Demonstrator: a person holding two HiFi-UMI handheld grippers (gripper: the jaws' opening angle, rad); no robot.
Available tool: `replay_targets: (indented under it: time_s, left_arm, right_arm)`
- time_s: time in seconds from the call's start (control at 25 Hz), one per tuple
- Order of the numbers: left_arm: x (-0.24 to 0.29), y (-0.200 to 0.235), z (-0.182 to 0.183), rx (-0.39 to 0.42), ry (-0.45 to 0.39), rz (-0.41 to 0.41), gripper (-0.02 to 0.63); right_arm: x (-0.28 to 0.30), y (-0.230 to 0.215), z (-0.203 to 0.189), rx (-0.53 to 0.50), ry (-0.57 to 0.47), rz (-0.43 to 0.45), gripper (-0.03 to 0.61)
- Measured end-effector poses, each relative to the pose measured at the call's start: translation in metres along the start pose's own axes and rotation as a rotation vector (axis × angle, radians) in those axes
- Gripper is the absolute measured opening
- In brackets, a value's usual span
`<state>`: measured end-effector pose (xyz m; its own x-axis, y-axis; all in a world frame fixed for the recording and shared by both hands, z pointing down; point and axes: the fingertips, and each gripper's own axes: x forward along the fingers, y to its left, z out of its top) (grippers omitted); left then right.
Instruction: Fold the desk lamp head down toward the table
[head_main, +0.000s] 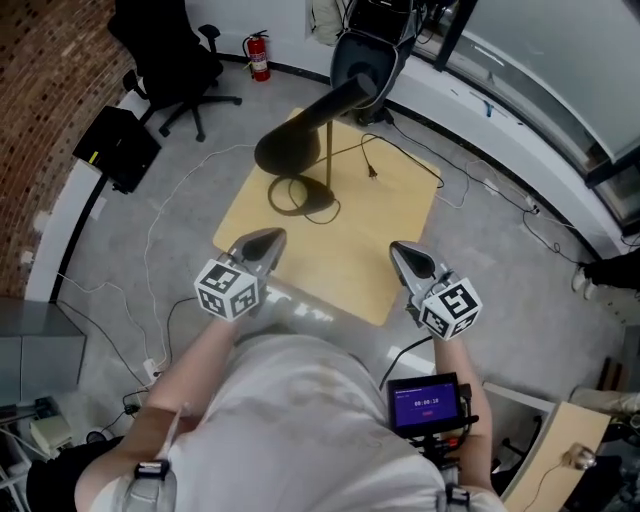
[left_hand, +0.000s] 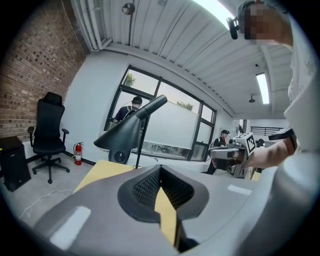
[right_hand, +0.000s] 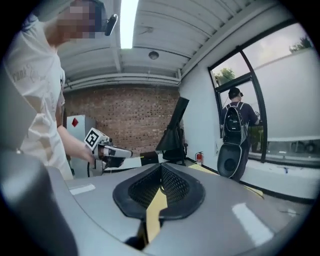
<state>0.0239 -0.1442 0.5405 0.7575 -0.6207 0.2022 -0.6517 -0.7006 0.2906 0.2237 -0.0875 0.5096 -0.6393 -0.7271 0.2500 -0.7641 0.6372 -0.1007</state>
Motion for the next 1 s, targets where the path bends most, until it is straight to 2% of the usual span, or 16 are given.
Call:
replay_targets:
  time_s: [0.2,0.56,1.0]
  left_arm:
    - [-0.016,-0.025,-0.009,0.003,-0.006,0.003,0.002]
    - [-0.051,-0.044,-0.021,-0.004,-0.019,0.056,0.002]
    - [-0.072,-0.069,-0.041,-0.022,-0.021,0.079,0.002]
  right_arm:
    - [-0.003,0.017,-0.016,0.045,-0.029,0.022,0.011]
    - [-0.007,0.046,-0.018,0.057,-0.071,0.066,0.011]
    - [-0.027,0.071,-0.031,0.076,-0.058,0.098,0.011]
